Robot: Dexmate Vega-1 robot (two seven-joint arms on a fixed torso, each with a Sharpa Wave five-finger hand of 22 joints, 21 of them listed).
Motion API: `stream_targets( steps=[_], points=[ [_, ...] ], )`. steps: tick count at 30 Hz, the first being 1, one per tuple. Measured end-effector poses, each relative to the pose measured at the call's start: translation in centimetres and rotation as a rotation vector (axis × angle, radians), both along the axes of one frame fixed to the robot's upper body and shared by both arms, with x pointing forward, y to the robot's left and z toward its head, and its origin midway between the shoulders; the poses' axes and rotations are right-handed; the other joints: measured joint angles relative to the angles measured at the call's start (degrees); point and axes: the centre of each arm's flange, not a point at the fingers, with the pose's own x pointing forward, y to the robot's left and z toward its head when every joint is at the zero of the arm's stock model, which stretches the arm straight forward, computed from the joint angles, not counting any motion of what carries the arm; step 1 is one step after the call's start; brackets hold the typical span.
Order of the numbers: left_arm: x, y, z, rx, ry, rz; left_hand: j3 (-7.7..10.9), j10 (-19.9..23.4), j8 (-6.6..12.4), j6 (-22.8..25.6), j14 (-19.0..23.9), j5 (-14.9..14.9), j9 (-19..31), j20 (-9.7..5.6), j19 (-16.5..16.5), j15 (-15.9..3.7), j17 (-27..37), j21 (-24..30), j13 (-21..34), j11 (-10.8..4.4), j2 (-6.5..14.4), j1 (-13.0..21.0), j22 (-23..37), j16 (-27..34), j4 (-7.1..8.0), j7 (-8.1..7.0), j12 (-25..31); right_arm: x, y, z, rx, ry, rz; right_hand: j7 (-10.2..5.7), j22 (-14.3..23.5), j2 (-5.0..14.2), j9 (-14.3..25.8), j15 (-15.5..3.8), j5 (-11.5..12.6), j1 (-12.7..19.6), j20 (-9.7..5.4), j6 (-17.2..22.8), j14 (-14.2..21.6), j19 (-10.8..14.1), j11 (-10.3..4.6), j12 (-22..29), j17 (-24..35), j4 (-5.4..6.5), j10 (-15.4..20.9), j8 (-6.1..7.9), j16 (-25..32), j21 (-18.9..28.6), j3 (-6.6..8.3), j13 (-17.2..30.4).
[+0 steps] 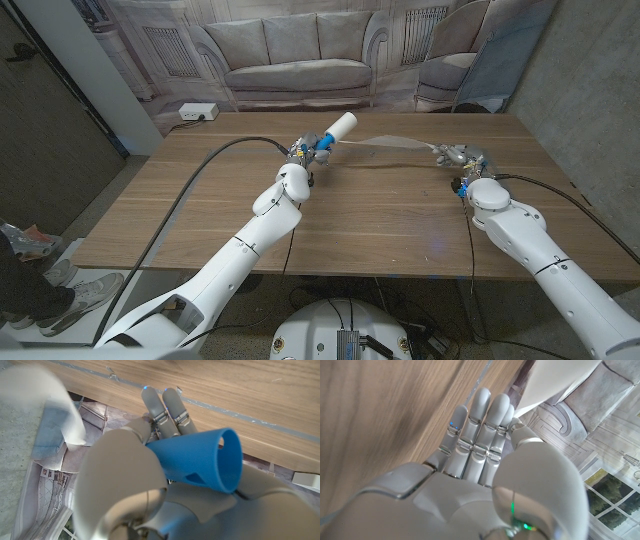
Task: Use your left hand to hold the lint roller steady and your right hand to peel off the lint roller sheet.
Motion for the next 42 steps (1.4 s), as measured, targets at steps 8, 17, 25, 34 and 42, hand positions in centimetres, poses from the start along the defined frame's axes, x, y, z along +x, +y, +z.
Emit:
stream_targets(
  steps=[8, 17, 25, 34, 42],
  points=[
    [0.0, 0.0, 0.0, 0.003, 0.0, -0.002, -0.01, 0.49, -0.21, 0.0, 0.0, -0.02, -0.01, 0.12, -0.11, 0.0, 0.17, 0.4, -0.08, 0.1, 0.0, 0.0, 0.0, -0.41, 0.0, 0.0, -0.17, -0.1, 0.0, 0.0, 0.011, -0.007, -0.005, 0.0, -0.53, -0.23, -0.06, -0.12, -0.01, -0.24, 0.23, 0.0, -0.11, -0.23, -0.12, -0.23, 0.53, 0.0, -0.12, 0.0, 0.0, 0.56, 0.48, 0.05],
    [0.1, 0.1, 0.0, 0.003, 0.0, -0.003, 0.48, 0.5, -0.21, 0.0, -0.01, -0.02, 0.03, 0.11, -0.32, 0.01, 0.17, 0.39, -0.08, 0.09, -0.23, -0.23, 0.0, -0.47, 0.0, 0.0, -0.22, 0.0, 0.2, 0.1, 0.019, -0.014, -0.001, -0.13, -1.25, -0.53, -0.28, -0.12, -0.03, -0.54, 0.31, 0.12, -0.1, -0.31, -0.12, -0.66, 0.98, 0.01, -0.13, -0.4, -0.07, 1.15, 0.94, 0.1],
    [0.0, 0.4, -0.1, 0.003, 0.0, -0.008, 0.47, 0.5, -0.44, 0.12, -0.01, -0.02, 0.07, 0.3, -0.52, 0.02, 0.17, 0.85, 0.12, 0.09, -0.23, -0.23, 0.01, -0.64, -0.01, 0.12, -0.22, -0.1, 0.6, 0.2, 0.024, -0.02, 0.003, -0.43, -1.86, -0.31, -0.45, -0.16, -0.04, -0.76, 0.1, -0.01, -0.13, -0.95, -0.45, -0.88, 1.06, 0.01, -0.46, -0.63, -0.41, 1.67, 0.94, 0.1],
    [-0.1, 0.9, -0.1, 0.004, -0.002, -0.012, 0.88, 0.52, -0.44, 0.32, -0.01, -0.03, 0.26, 0.3, -0.51, 0.02, 0.16, 1.02, 0.12, 0.08, -0.23, -0.23, 0.01, -0.64, 0.07, 0.32, -0.44, -0.4, 1.2, 0.2, 0.037, -0.035, 0.01, -0.84, -2.39, -1.18, -1.42, -1.05, -0.07, -3.65, 0.32, -0.41, -1.04, -2.4, -0.48, -2.02, 0.75, 0.77, -1.65, -1.8, -1.18, 2.41, 0.17, -0.42],
    [-0.2, 1.5, -0.2, 0.005, -0.002, -0.016, 0.87, 0.52, -0.44, 0.32, -0.02, -0.03, 0.26, 0.3, -0.51, 0.03, 0.16, 1.33, 0.1, 0.07, -0.23, -0.23, 0.01, -0.64, 0.08, 0.32, -0.44, -0.6, 1.6, 0.1, 0.057, -0.061, 0.024, -1.02, -2.91, -2.59, -1.77, 0.02, -3.56, -12.95, 0.41, -2.3, -3.73, -3.9, 1.04, -3.15, -0.34, 4.83, -3.53, -3.15, -0.9, 4.0, -5.85, -0.69]
  ],
)
